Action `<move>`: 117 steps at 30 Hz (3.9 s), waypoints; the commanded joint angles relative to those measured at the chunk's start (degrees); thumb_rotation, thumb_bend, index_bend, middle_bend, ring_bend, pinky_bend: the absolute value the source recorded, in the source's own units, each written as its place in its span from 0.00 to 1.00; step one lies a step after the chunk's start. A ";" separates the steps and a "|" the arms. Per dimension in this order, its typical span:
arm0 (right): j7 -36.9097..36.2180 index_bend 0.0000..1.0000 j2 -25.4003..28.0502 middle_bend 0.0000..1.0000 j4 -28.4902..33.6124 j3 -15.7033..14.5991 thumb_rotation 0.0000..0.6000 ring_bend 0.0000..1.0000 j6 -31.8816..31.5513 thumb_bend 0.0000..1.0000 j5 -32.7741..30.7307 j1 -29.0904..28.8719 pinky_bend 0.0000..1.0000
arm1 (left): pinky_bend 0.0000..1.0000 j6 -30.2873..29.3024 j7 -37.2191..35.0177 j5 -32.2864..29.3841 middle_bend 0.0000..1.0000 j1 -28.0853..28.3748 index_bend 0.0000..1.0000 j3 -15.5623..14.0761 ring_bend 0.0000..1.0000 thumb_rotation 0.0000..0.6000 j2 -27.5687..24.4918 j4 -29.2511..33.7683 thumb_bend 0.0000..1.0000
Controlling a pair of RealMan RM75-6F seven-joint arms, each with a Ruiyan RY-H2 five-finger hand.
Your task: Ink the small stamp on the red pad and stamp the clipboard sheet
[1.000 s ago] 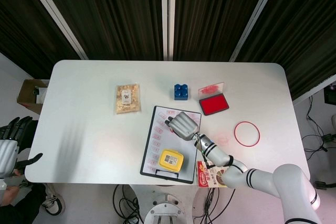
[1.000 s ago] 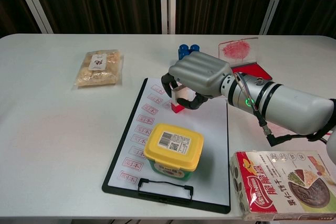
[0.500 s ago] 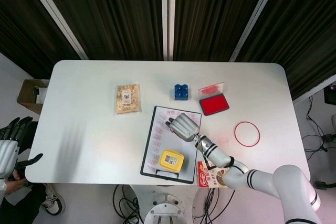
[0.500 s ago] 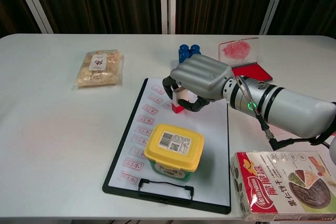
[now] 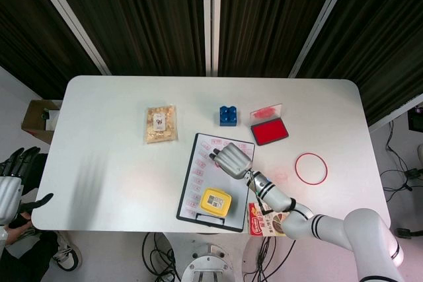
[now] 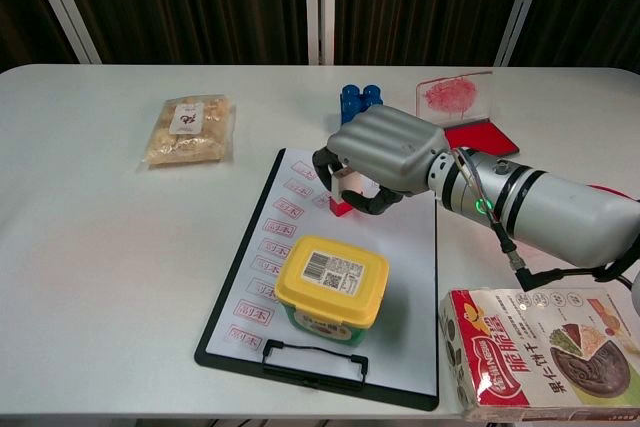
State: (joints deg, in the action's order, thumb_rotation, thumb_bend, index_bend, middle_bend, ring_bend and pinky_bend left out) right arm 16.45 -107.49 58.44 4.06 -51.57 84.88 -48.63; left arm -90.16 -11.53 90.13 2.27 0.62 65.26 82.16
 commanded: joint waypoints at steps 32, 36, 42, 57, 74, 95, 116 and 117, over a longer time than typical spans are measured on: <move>-18.00 1.00 20.53 0.85 6.11 -10.37 1.00 0.85 -23.94 0.44 8.74 21.21 1.00 | 0.16 0.66 4.84 1.84 0.08 0.91 0.07 -0.53 0.05 1.00 -0.02 3.98 0.00; -17.75 1.00 19.05 0.85 3.68 -10.40 1.00 0.86 -23.31 0.44 8.36 22.37 1.00 | 0.16 0.58 5.05 2.09 0.08 0.88 0.07 -0.71 0.05 1.00 0.08 4.13 0.00; -18.48 0.99 16.72 0.84 0.54 -10.19 1.00 0.86 -21.76 0.44 8.18 23.07 1.00 | 0.16 0.10 5.18 2.47 0.08 0.84 0.07 -0.72 0.05 1.00 -0.01 4.46 0.00; -17.61 0.85 13.94 0.75 -1.38 -9.63 1.00 0.85 -21.23 0.36 10.24 23.08 1.00 | 0.16 0.22 4.87 2.16 0.08 0.83 0.07 -0.75 0.05 1.00 0.13 4.10 0.00; -17.06 0.37 14.86 0.37 -0.36 -9.92 1.00 0.82 -19.23 0.21 11.00 23.08 0.98 | 0.16 0.23 4.19 1.97 0.08 0.70 0.07 -0.90 0.05 1.00 0.32 3.37 0.00; -17.80 0.18 16.13 0.26 1.07 -8.94 1.00 0.81 -21.13 0.21 11.61 23.64 0.97 | 0.16 0.16 4.49 2.11 0.08 0.86 0.07 -0.79 0.05 1.00 0.12 3.81 0.00; -26.82 0.00 39.15 0.00 22.45 -3.04 1.00 0.00 -43.26 0.08 -8.60 45.13 0.00 | 0.16 -2.85 6.26 3.49 0.08 -0.23 0.07 -0.70 0.05 1.00 -1.15 6.20 0.00; -27.42 0.00 39.53 0.00 22.83 -2.40 1.00 0.00 -42.25 0.07 -10.25 45.46 0.00 | 0.16 -3.00 6.21 3.57 0.08 -0.28 0.07 -0.70 0.05 1.00 -1.14 6.10 0.00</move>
State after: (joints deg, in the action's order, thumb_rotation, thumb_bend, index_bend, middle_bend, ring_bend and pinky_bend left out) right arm -8.66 -71.42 76.66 -2.08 -97.84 84.22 -7.46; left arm -93.13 -5.28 93.66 2.03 -0.09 64.11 88.30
